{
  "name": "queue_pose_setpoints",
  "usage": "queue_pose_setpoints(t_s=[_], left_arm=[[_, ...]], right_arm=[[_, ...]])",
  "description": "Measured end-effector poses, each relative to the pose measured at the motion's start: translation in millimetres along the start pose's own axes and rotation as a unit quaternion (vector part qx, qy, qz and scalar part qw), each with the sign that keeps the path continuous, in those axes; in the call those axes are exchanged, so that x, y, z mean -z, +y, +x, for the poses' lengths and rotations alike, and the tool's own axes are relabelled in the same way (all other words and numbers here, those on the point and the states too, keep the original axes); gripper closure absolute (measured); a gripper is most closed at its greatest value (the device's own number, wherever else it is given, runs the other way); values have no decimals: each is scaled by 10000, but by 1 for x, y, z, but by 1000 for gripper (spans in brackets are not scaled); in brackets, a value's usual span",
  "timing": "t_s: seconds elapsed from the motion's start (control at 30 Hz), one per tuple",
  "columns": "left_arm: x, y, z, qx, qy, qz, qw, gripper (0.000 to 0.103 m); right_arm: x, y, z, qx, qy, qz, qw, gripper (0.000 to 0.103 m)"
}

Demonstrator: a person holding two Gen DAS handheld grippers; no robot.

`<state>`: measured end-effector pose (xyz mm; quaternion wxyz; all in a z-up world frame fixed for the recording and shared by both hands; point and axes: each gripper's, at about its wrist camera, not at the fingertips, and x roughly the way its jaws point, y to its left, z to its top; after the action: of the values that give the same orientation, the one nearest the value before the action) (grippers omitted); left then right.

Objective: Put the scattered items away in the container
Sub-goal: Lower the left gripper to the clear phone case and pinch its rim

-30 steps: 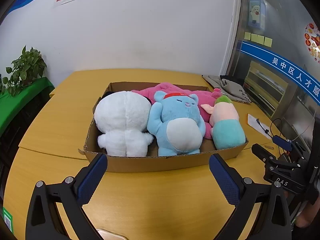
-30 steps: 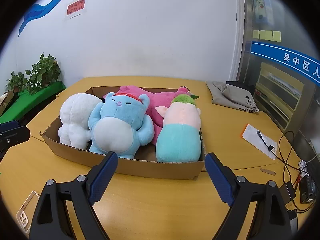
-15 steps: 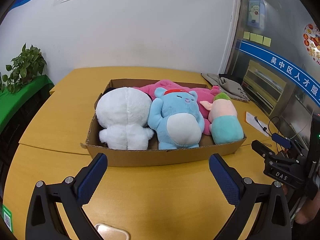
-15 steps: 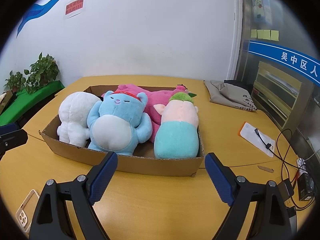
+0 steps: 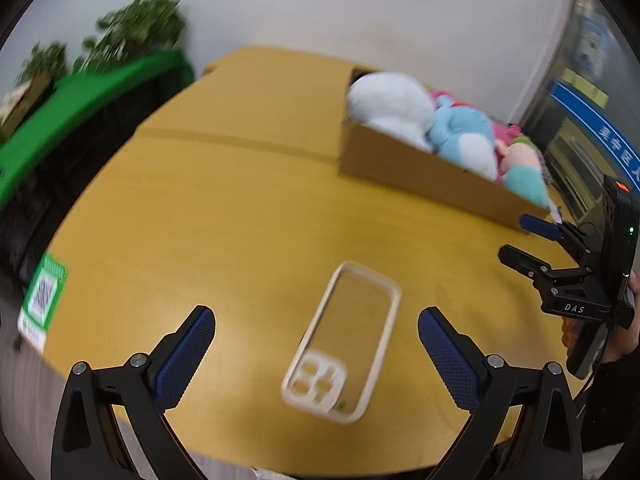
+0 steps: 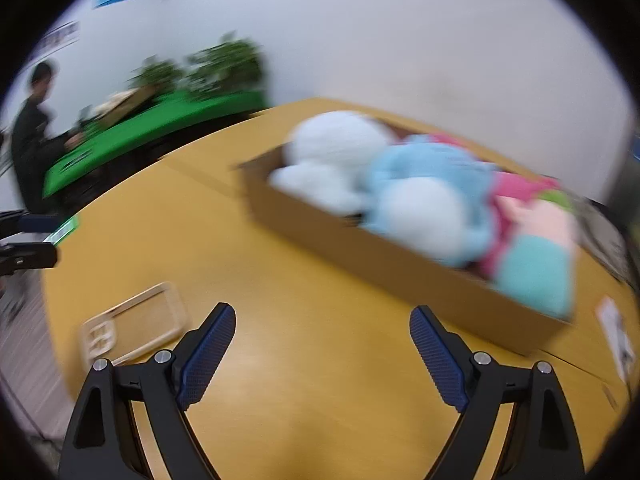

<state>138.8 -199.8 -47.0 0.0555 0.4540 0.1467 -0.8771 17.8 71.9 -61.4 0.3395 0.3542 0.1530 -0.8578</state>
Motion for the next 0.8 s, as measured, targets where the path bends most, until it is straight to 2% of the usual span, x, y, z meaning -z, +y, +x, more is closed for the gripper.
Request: queue_pose_setpoints(t_s=[0.07,0.13,0.2,0.27,0.3,0.33,0.37,0.4,0.5,0.53,0.57,0.7,0.8], left_arm=[[16,9,8,23,188,-191,9996,1],[28,15,18,116,369,-330,9987,4],[36,17,31,216,603,-535,9965,8],[40,17,42,285,773,-685,9942,19],[43,18,49,302,876,-792,9925,26],[44,19,55,307,981,-874,9909,35],[46,18,61,289,1049,-920,9898,38],[44,15,59,232,952,-862,9915,43],[42,10,64,171,1017,-881,9908,73],[41,9,67,108,1049,-857,9907,83],[40,7,68,22,1053,-819,9911,86],[37,3,73,112,1076,-819,9908,91],[25,-13,72,96,972,-541,9938,94]], right_arm=[[-2,28,25,-520,179,-206,9983,14],[-5,53,47,-846,272,-428,9951,14],[-7,74,68,-1002,320,-663,9922,14],[-7,89,93,-927,527,-888,9903,18],[-7,91,103,-838,643,-956,9898,21],[-6,92,114,-754,777,-1002,9891,31],[-4,92,122,-721,880,-1008,9884,45],[-3,90,124,-794,884,-936,9885,45],[1,86,120,-912,865,-873,9882,70],[4,87,117,-965,876,-908,9873,87],[7,88,114,-988,884,-919,9869,97],[22,78,101,-806,888,-758,9899,98],[27,64,85,-694,757,-496,9935,99]])
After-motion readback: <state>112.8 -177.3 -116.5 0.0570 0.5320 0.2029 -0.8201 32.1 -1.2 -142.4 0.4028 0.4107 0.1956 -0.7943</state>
